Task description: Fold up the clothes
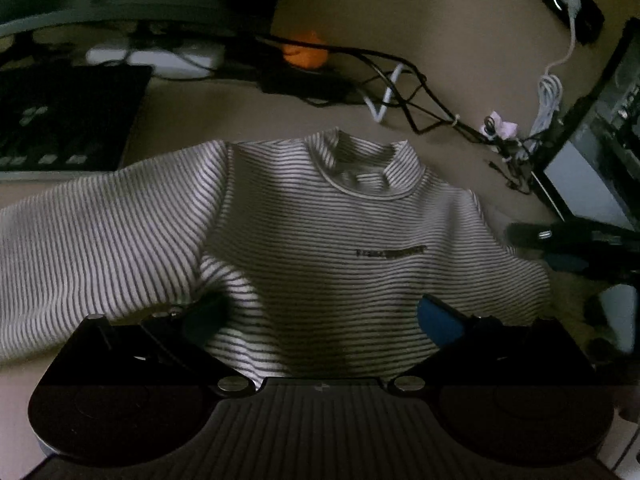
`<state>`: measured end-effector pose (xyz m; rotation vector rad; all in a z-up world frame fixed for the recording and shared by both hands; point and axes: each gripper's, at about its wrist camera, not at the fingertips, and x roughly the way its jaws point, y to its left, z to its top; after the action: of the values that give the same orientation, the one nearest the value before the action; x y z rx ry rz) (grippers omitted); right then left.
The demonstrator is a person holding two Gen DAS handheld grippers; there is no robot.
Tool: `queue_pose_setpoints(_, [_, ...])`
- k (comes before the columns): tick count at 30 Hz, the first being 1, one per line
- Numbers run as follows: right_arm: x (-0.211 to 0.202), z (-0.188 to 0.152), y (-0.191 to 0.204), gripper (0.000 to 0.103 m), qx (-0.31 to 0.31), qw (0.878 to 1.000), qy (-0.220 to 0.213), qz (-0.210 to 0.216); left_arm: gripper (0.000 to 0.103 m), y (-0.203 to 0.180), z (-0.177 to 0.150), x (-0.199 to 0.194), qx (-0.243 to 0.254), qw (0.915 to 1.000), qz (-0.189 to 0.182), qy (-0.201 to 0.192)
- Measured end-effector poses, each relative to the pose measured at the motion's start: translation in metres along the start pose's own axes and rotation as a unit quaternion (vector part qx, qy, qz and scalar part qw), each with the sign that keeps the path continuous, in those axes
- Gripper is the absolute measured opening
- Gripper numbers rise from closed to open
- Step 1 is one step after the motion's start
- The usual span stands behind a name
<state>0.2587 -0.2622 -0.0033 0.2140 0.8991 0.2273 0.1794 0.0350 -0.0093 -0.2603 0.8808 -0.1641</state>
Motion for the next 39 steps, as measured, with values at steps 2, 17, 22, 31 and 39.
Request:
queue_pose_setpoints(2, [0.009, 0.003, 0.0, 0.103, -0.009, 1.0, -0.001, -0.015, 0.103, -0.003, 0.006, 0.012, 0.027, 0.9996, 0.002, -0.003])
queue_pose_setpoints(17, [-0.046, -0.011, 0.009, 0.103, -0.135, 0.988, -0.072, -0.02, 0.103, 0.015, -0.025, -0.023, 0.003, 0.9991, -0.036, 0.024])
queue_pose_setpoints(22, [-0.088, -0.097, 0.044, 0.103, -0.226, 0.973, -0.029, -0.027, 0.103, 0.026, -0.067, -0.064, -0.018, 0.9968, -0.069, 0.037])
queue_pose_setpoints(31, [-0.123, -0.175, 0.039, 0.103, -0.262, 0.955, -0.019, -0.138, 0.103, 0.014, -0.108, -0.101, 0.038, 0.9934, -0.08, 0.072])
queue_pose_setpoints(39, [-0.213, -0.19, -0.017, 0.103, -0.241, 0.959, -0.04, -0.145, 0.103, 0.017, -0.125, -0.155, 0.161, 0.9865, 0.021, 0.019])
